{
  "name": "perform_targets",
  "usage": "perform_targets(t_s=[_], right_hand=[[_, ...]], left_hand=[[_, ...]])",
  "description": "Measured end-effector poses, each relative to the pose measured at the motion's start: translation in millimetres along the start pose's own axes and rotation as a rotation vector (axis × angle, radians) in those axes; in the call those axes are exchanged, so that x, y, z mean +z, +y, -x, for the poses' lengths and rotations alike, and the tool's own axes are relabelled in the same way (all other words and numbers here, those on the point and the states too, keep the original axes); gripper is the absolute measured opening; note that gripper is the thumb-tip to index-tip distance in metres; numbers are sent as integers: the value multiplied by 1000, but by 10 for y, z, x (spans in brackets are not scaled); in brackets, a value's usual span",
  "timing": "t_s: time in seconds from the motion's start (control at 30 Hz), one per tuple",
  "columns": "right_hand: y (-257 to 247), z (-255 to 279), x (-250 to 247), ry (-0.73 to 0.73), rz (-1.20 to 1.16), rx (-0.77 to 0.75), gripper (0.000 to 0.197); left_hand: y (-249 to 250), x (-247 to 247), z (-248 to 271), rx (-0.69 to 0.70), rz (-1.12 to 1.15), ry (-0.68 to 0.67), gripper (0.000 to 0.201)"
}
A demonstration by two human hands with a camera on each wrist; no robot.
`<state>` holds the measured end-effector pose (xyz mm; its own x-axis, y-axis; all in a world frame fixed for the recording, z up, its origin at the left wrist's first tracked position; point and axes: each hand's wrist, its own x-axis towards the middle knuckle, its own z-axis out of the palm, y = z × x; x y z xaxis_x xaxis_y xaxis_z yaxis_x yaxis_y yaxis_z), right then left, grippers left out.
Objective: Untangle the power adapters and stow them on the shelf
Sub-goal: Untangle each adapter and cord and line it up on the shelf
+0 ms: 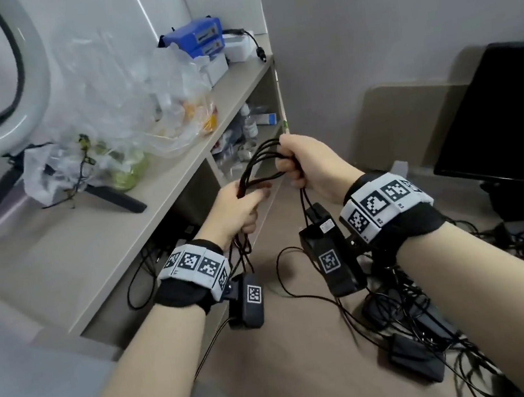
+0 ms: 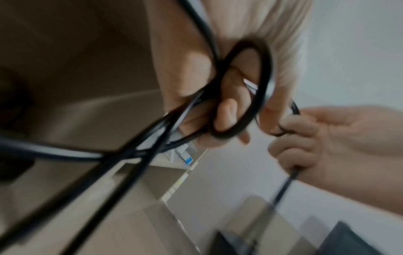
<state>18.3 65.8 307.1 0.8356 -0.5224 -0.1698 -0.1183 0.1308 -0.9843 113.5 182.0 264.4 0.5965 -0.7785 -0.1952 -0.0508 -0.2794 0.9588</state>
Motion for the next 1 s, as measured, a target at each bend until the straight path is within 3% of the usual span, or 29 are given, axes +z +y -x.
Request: perform_targets(t_s=[0.13, 0.17, 0.33, 0.47, 0.53, 0.67, 0.8, 0.9, 1.0], right_hand=[[51, -70, 211, -37, -90, -42, 35], [66, -91, 266, -48, -100, -32, 35], [145, -198, 492, -127, -57, 40, 27], [142, -240, 543, -191, -47, -72, 25], [251, -319, 525, -167, -34, -48, 17], [843, -467, 446, -38, -111, 222, 16], [1529, -400, 420, -172, -379, 583, 17], [1728, -321, 460, -257, -662, 654, 22], [1765, -322, 469, -248, -720, 711, 20]], left_hand=[[-79, 122, 44, -178, 107, -146, 6], [-109, 150, 37, -202, 105, -151, 16], [-202, 101, 15, -206, 87, -22, 42], [-258, -114, 15, -198, 104, 26, 43], [-284, -217, 24, -217, 107, 39, 45], [-286, -363, 75, -196, 105, 3, 42], [-241, -420, 106, -195, 80, -1, 41], [-247, -426, 97, -203, 4, 10, 42], [-277, -434, 83, -234, -123, 37, 42]])
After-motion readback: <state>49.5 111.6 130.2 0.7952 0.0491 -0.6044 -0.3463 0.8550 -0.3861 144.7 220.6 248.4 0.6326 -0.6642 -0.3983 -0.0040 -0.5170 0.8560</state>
